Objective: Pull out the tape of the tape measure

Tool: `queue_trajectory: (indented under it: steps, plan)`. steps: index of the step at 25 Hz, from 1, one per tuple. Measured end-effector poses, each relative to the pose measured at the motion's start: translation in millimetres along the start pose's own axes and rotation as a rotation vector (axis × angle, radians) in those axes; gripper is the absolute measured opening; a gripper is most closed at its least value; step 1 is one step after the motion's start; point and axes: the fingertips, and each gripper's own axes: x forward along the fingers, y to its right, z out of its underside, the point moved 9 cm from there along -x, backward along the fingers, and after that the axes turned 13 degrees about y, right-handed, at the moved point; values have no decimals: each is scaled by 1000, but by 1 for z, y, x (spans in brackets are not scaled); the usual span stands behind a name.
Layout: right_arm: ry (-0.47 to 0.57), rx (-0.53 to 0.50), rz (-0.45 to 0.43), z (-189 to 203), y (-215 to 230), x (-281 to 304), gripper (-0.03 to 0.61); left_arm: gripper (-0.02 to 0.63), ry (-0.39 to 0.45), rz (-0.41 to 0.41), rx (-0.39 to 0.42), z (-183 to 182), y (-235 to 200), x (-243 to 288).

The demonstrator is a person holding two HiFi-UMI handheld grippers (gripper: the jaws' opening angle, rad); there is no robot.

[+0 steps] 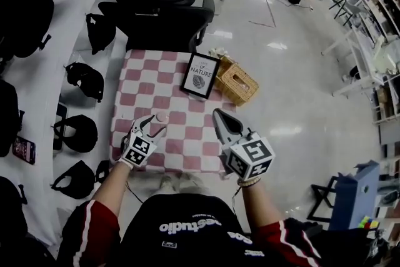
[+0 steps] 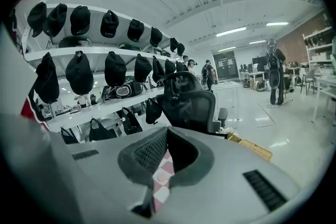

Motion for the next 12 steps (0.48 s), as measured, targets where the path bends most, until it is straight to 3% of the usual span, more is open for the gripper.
queue_trajectory:
  steps: [12]
  plan:
    - [-49,12,23,19,11,9,-2,225,-110,76,-1,55,-23,47]
